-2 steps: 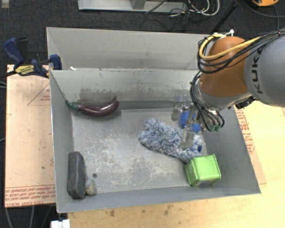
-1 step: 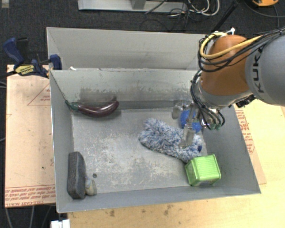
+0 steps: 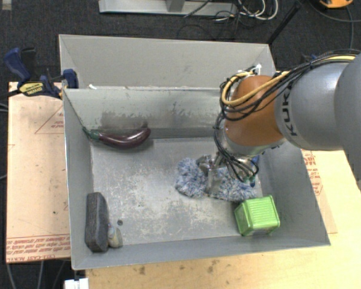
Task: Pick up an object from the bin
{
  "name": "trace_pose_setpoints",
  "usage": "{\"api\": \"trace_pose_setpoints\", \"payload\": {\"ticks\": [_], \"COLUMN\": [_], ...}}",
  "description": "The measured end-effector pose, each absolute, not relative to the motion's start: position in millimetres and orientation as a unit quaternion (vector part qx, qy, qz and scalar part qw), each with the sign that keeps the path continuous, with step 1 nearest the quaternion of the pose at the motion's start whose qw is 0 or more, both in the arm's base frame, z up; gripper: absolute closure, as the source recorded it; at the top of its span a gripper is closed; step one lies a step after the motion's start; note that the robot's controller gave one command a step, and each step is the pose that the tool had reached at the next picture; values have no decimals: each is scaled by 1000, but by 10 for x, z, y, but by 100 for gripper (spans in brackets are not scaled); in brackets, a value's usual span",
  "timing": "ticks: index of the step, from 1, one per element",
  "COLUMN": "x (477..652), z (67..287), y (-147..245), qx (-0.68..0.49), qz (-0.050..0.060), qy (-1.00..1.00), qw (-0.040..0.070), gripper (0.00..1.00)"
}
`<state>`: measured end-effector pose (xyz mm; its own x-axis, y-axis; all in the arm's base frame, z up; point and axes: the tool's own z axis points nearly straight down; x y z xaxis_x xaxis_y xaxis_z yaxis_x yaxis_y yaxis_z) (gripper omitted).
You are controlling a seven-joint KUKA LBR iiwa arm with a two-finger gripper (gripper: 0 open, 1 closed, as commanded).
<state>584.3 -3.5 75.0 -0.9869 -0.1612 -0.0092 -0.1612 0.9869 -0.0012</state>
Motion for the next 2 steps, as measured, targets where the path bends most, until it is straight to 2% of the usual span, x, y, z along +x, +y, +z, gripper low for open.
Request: {"api": "trace_pose_setpoints", "payload": {"ticks": [1, 2], "x": [5843, 5859], "z": [750, 2529], "y": [-35, 6], "qx": [-81, -91], "qz": [0, 0], "qy": [997, 996], "qw": [5, 6], "gripper": [100, 100]}}
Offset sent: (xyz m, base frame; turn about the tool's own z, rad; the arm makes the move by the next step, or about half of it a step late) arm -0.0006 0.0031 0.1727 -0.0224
